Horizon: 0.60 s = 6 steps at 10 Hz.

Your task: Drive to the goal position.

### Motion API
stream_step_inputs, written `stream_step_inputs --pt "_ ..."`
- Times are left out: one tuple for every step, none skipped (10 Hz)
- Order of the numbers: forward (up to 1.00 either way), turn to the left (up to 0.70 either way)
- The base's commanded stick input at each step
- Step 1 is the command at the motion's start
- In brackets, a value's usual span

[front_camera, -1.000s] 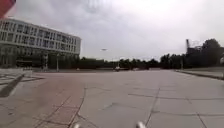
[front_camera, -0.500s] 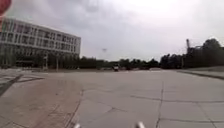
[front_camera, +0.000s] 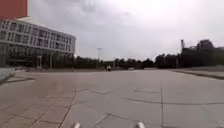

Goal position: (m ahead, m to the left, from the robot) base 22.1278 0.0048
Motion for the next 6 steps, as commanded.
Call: stream_step_inputs --pt "0.5 0.0" --pt "0.5 0.0" --pt "0.5 0.0" --pt "0.5 0.0" --pt "0.5 0.0" --pt "0.5 0.0"
